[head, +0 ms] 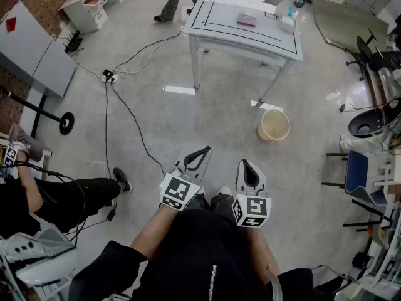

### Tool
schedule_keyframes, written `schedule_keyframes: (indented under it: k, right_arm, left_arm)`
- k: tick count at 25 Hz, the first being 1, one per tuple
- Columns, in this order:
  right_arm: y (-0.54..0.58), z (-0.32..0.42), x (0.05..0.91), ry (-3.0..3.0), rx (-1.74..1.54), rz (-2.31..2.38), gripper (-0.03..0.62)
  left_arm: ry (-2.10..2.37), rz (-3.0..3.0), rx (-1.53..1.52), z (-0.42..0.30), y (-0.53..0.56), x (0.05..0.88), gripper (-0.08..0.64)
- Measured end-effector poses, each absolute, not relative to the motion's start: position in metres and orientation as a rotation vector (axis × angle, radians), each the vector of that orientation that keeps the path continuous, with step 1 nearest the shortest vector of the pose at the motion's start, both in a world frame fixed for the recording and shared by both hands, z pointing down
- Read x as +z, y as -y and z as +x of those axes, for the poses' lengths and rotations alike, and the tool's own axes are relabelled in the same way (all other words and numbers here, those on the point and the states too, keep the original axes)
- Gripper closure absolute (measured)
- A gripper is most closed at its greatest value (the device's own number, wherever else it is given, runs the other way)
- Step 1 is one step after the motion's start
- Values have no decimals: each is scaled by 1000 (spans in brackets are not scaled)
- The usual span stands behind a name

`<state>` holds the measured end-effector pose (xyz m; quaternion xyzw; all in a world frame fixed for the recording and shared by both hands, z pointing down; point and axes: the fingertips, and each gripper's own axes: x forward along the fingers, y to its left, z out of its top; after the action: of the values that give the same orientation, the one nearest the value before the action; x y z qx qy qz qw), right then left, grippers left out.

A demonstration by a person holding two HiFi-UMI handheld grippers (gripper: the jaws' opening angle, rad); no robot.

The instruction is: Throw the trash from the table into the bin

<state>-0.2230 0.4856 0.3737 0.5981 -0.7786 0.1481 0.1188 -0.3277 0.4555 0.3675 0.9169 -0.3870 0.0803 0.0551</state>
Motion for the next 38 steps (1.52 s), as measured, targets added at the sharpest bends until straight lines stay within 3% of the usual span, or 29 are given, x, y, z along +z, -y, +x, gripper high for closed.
schedule_keyframes:
  k: [38]
  right_arm:
    - [-479, -249, 373, 2292, 484, 1775, 583]
  left_arm:
    - [1091, 2784, 250, -347, -446, 378, 552]
